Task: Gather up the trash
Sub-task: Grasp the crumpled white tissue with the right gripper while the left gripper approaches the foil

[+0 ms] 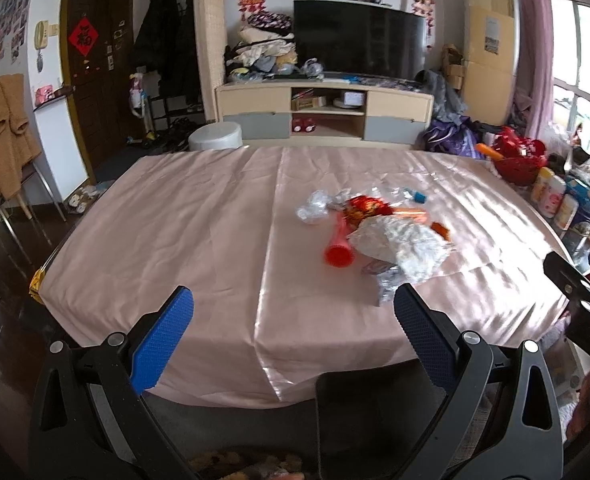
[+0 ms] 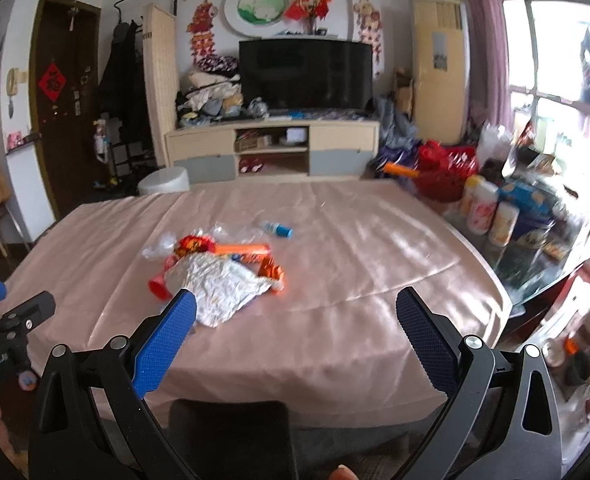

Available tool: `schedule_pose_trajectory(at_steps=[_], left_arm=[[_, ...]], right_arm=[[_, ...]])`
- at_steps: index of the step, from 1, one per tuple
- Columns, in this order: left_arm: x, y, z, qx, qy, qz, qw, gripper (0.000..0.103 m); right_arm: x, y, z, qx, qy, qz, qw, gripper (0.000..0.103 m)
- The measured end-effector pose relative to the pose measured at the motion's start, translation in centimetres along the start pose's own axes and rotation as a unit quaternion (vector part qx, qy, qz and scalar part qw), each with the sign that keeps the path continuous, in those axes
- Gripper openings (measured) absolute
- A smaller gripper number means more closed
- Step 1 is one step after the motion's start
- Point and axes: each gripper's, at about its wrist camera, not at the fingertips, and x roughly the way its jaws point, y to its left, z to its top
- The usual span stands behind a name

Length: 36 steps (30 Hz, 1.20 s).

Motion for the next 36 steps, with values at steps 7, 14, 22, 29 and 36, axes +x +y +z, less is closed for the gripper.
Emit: schedule_pose_trajectory(at_steps=[7, 14, 22, 29, 36], left_arm=[[3.9, -0.1, -0.7, 0.008, 0.043, -0.011, 0.999, 0.095], [6.7, -1.0, -2.0, 0.026, 0.083, -0.029, 0.9958, 0.095], [8.8, -0.5, -2.4, 0.01, 0.107, -0.06, 0.9924, 0.095], [10.4, -2.5, -2.3, 0.037, 0.118, -0.084, 0.9887, 0.095], [12.7, -4.0, -1.8, 0.039, 0.13, -0.105, 0.9852, 0.094]], right_arm=[[4.1, -0.2, -0.7, 0.01, 0.043, 0.028, 0.999, 0.1], [9.2, 1.6, -0.5, 0.006, 0.093, 0.073, 0.993, 0.1], [14.5, 4.4, -0.2, 0.001, 0.151, 0.144, 0.978, 0.064], [16.0, 4.5, -0.4, 0.004, 0.165, 0.145, 0.976, 0.026], [15.9, 3.3, 0.6, -0.003, 0.152, 0.142, 0.978, 0.008]])
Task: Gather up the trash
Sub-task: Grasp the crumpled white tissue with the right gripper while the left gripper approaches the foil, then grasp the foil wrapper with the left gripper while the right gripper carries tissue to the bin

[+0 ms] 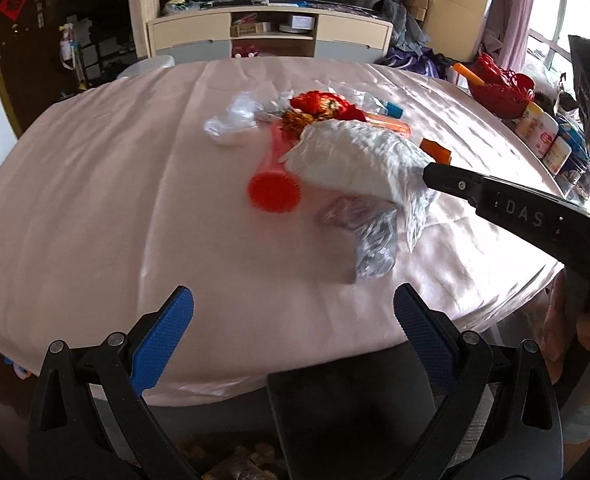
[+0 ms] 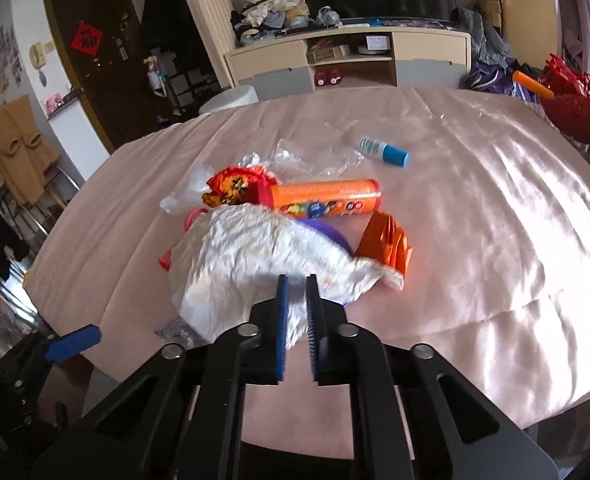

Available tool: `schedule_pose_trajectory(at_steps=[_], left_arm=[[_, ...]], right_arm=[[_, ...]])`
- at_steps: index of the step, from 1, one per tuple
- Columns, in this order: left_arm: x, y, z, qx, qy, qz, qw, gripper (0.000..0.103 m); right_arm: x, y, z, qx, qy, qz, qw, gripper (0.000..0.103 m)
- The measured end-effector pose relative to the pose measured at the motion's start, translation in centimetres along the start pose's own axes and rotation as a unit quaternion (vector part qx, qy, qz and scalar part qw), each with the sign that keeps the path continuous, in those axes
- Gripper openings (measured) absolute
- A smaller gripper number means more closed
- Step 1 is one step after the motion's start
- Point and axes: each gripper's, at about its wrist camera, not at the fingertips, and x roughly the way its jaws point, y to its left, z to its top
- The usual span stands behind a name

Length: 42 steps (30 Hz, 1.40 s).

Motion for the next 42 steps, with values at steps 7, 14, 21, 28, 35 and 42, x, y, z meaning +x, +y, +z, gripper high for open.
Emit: schedule_pose_trajectory(at_steps=[7, 14, 21, 28, 35, 42], left_arm=[[1.8, -1.0, 0.7, 0.011, 0.017, -0.022, 0.9996, 0.079], [2.9, -0.7, 1.7, -0.005, 0.016, -0.045, 0.9988, 0.065], [2.8, -0.9, 1.8, 0.0, 0.011, -0.047, 0.9988, 0.064], [2.0, -0.4, 2.3, -0.016, -0.004, -0.054, 0.9984, 0.023], [-1.1, -0.2, 1.9, -0.019, -0.042, -0.04, 0.9981, 0.021], [-5.8, -0.2, 0.4, -0.016, -0.077, -0.042, 0.996, 0.021]], right_arm=[[-0.5, -0.7, 1.0, 0.036, -0.013, 0.033, 0.999, 0.093], [1.9, -0.2, 1.9, 0.013, 0.01, 0.019, 1.0, 0.06], [0.8, -0.2, 2.2, -0.004, -0.011, -0.003, 1.0, 0.01], [-2.4, -1.7, 2.6, 0.009, -0.051, -0.006, 0.999, 0.009], [-6.0, -1.9, 2.6, 0.009, -0.087, -0.002, 0.996, 0.009], [-10.2, -0.7, 1.2, -0.012, -0.111, -0.014, 0.994, 0.009]])
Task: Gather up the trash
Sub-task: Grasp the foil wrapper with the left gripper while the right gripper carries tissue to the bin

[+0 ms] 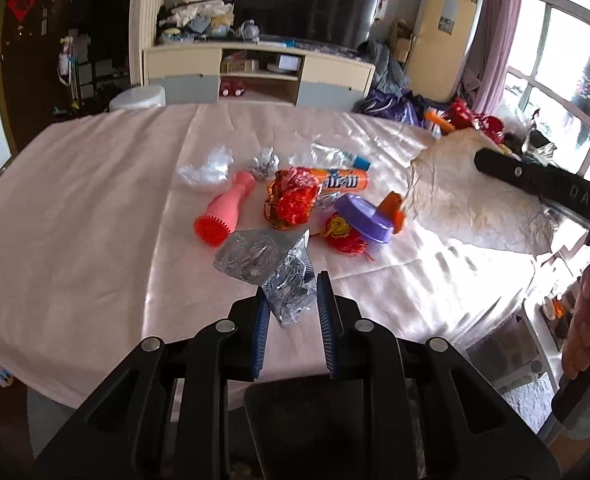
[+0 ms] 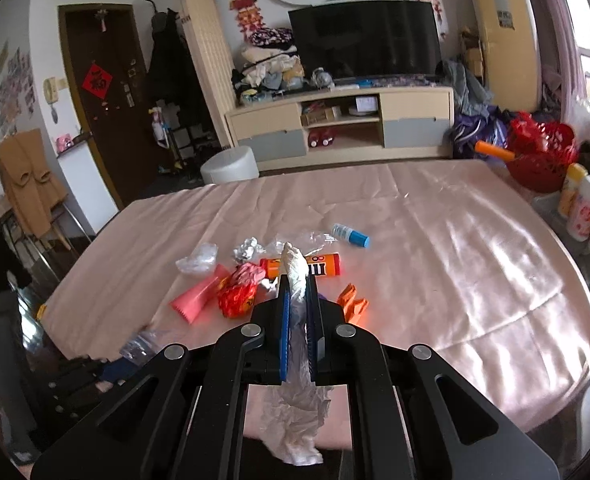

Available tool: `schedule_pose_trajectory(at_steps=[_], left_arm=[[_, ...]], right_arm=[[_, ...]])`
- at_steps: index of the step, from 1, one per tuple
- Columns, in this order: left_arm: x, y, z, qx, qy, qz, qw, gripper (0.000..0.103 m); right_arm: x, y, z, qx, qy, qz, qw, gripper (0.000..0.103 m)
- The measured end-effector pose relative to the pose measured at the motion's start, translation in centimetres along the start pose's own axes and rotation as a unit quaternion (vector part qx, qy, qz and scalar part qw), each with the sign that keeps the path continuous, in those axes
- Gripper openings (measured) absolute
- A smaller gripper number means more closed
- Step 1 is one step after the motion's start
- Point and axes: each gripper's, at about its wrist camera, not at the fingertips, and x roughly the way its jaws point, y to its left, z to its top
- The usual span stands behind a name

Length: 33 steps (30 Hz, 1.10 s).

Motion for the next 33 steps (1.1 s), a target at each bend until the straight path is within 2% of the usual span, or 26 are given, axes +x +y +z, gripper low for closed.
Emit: schedule_pose_trajectory(at_steps=[5, 9, 11, 15, 19, 23, 31, 33], left_arm=[[-3.4, -0.1, -1.4, 0.006, -0.01, -0.01, 0.9999, 0.021], [-4.8, -0.8, -3.4, 0.005, -0.011, -0.007, 0.9999, 0.021], [-4.4, -0.7, -5.1, -0.003, 0.006, -0.013, 0.9999, 0.021], [-1.6, -0.7, -8.9, -0.018, 0.067, -0.031, 0.9971, 0.021], [0.4, -1.4, -11.8, -0.004, 0.111, -0.035, 0.9932, 0.021], [2.1, -1.6, -13.2, 0.008, 0.146, -0.046, 0.9882, 0.022], [4.7, -0.6, -15.3, 0.005, 0.194, -0.047, 0.9798, 0.024], [4.8, -0.3, -15.3, 0.001, 0.199, -0.047, 0.9789, 0.032]], right_arm=[[-2.7, 0.7, -2.4, -0.016, 0.004, 0.002, 1.0, 0.009], [-3.8, 1.2, -5.6, -0.031, 0.033, 0.009, 0.999, 0.009], [-3.5, 1.3, -7.6, -0.037, 0.057, 0.015, 0.998, 0.009], [-2.1, 1.0, -11.3, -0.025, 0.109, 0.022, 0.993, 0.009], [-0.7, 0.6, -14.9, -0.01, 0.15, 0.019, 0.988, 0.009], [1.1, 0.2, -17.5, 0.005, 0.188, 0.012, 0.982, 0.009], [3.9, 0.5, -19.5, 0.022, 0.234, 0.022, 0.972, 0.012], [4.4, 0.7, -19.6, 0.022, 0.241, 0.023, 0.97, 0.012]])
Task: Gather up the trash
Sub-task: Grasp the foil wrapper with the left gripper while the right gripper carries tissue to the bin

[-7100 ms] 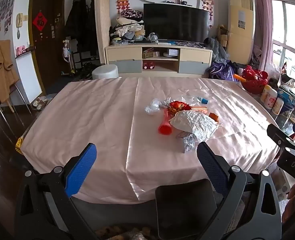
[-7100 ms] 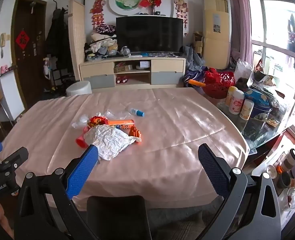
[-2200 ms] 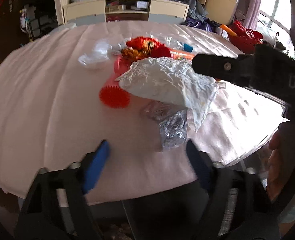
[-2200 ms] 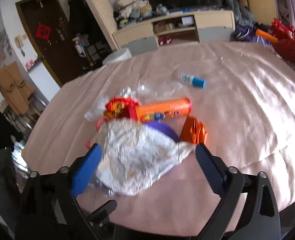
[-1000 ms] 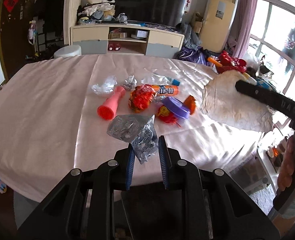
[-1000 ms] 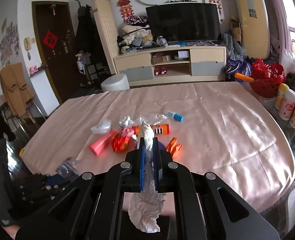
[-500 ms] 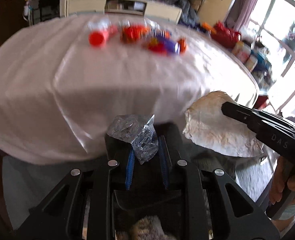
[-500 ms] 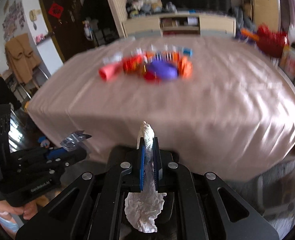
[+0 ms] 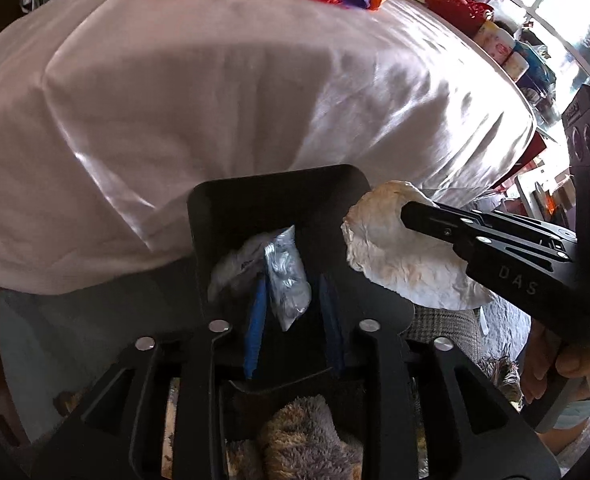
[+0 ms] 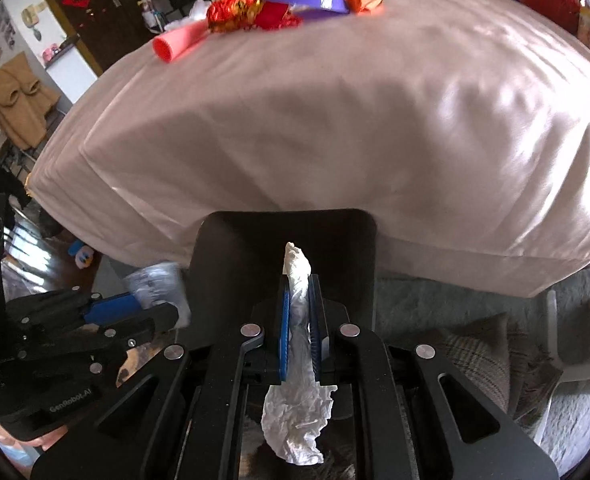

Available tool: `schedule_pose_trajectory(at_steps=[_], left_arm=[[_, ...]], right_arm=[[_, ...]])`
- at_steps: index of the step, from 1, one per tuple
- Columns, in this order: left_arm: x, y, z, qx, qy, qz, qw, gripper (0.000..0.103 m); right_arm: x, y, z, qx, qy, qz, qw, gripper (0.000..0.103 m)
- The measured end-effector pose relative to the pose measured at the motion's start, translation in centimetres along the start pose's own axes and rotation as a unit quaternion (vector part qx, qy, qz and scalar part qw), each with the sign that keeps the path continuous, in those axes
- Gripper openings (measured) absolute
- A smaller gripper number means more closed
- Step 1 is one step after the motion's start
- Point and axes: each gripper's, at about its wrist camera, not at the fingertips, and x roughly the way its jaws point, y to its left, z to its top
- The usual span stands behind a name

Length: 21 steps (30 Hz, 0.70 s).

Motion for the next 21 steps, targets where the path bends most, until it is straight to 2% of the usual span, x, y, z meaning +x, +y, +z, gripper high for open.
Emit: schedule_pose_trajectory(at_steps=[3, 7, 11, 16, 21], left_arm=[[0.1, 0.2, 0.0, -0.001, 0.0, 0.001, 1.0, 0.043], [-0.2, 0.7, -0.1, -0.006, 0.0, 0.001, 1.0, 0.045], [-1.0, 1.1, 0.2, -0.013, -0.014, 0.015, 0.9997, 0.057], [-2.3, 2.0, 0.6, -0.029, -0.036, 0.031, 0.9984, 0.073], [-3.9, 2.6, 1.3, -0.045, -0.059, 0.041, 0.9964, 0.082]], right_arm=[[0.6, 0.0, 0.3, 0.006, 0.009, 0.003, 1.0, 0.013], [0.4, -0.2, 0.5, 0.013, 0.005, 0.003, 1.0, 0.043], [-0.5, -0.7, 0.9, 0.017, -0.009, -0.006, 1.0, 0.047], [-2.2, -1.6, 1.4, 0.025, -0.038, -0.019, 0.999, 0.068], [-3.6, -2.8, 1.9, 0.035, -0.058, -0.022, 0.997, 0.077]])
